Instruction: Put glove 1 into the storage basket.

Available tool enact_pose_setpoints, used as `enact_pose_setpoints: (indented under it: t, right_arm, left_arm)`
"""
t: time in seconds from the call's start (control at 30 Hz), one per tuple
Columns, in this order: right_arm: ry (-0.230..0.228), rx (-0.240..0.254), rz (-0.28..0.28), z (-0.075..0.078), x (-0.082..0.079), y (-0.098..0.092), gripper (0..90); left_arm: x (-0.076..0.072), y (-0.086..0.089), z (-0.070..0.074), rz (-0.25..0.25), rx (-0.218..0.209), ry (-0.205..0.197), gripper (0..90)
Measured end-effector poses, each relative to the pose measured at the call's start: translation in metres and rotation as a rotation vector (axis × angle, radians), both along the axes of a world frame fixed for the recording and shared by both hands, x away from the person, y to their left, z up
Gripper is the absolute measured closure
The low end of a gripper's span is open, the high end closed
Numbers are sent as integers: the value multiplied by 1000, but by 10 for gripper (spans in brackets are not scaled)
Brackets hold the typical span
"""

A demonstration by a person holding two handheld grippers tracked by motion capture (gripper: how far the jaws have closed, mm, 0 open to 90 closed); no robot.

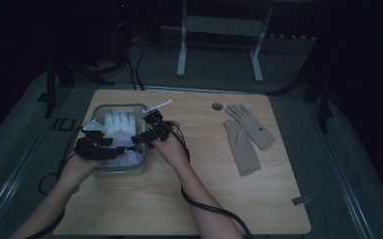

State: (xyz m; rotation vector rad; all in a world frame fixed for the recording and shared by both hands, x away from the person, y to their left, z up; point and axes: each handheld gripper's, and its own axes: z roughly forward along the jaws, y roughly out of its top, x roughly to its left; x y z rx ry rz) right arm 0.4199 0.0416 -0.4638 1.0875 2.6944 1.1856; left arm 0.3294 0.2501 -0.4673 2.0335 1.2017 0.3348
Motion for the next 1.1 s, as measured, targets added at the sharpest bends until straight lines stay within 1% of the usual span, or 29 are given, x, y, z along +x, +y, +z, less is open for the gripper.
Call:
enact_pose_setpoints:
  t: [0.13, 0.27, 0.37, 0.5, 0.63, 0.7, 0.73, 0.77, 0.83, 0.87, 0.9, 0.93, 0.97, 1.0, 1.03, 1.07, 1.1]
  right_arm:
    - [-8, 3, -7, 2, 0, -12, 186]
    - [-26, 6, -16, 5, -3, -26, 183]
    - [-31, 7, -24, 6, -5, -37, 176]
    - [-49, -2, -24, 7, -7, -53, 171]
    - [-58, 9, -27, 9, -10, -68, 166]
    - [-64, 14, -33, 9, -11, -76, 166]
    - [-66, 8, -36, 9, -12, -80, 165]
    - [-72, 2, -36, 9, -13, -85, 164]
    - [-86, 9, -32, 10, -15, -96, 150]
    - [-91, 8, -32, 10, -15, -100, 149]
    - [-99, 6, -44, 11, -16, -107, 149]
    - [-104, 9, -49, 12, -16, -111, 148]
    - [-107, 16, -58, 12, -17, -117, 148]
    - [-109, 21, -67, 13, -17, -123, 148]
    - [-112, 21, -71, 14, -17, -128, 148]
    - [-113, 19, -73, 14, -18, -132, 148]
    - [-113, 15, -73, 14, -19, -137, 148]
  left_arm:
    - [-2, -11, 1, -20, -13, -10, 377]
    - [-3, -20, 1, -38, -35, -22, 379]
    - [-5, -28, 1, -55, -55, -29, 387]
    - [-7, -40, 0, -83, -67, -35, 393]
    - [-8, -51, 1, -106, -78, -44, 393]
    - [-9, -56, 1, -117, -91, -50, 393]
    - [-9, -59, 0, -121, -98, -50, 393]
    - [-10, -62, 0, -132, -109, -55, 393]
    - [-11, -68, -1, -144, -108, -58, 391]
    - [-12, -72, -3, -165, -109, -55, 387]
    - [-13, -76, -4, -172, -100, -58, 358]
    - [-14, -81, -5, -174, -81, -66, 335]
    - [-14, -86, -6, -185, -79, -65, 288]
    - [-14, -90, -8, -199, -81, -54, 255]
    - [-14, -94, -9, -202, -81, -56, 254]
    - [-15, -98, -10, -211, -87, -57, 233]
    - [-14, -102, -11, -224, -96, -45, 208]
